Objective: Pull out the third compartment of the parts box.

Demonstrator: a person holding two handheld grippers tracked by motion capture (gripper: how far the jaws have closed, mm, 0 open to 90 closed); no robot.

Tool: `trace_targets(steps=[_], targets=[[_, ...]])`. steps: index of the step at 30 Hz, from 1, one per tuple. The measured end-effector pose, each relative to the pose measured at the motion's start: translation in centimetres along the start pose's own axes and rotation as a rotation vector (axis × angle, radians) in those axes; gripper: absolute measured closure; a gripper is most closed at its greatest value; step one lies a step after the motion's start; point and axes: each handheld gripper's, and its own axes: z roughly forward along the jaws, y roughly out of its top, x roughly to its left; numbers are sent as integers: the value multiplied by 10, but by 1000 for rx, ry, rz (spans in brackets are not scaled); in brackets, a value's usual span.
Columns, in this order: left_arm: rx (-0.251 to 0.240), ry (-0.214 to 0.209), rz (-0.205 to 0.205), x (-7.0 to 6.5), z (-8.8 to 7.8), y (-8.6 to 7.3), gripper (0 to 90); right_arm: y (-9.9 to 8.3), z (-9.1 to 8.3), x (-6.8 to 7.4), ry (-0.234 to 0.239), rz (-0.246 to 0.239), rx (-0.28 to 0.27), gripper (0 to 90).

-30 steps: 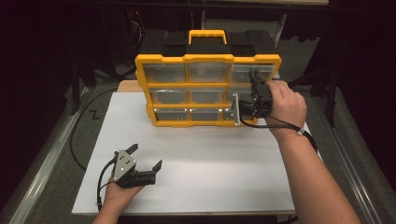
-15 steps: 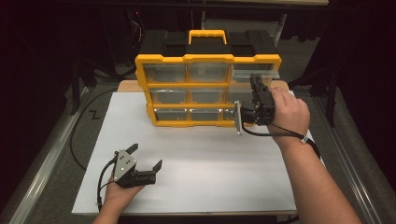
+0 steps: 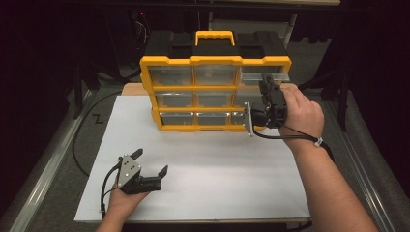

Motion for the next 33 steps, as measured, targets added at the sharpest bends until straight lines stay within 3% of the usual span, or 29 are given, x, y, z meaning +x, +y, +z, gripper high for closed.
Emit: trace_targets(steps=[4,11,22,24,33], targets=[[0,0,0,0,0,0,6,0,4,-5,48,-4,9,596],[2,2,0,0,0,0,5,0,6,-9,67,-20,7,595],[2,3,-1,1,0,0,6,1,10,-8,76,-29,12,714],[1,5,-3,1,0,0,5,1,10,-8,56,-21,12,788],[2,3,-5,1,0,-1,6,2,2,-8,38,-36,5,805]])
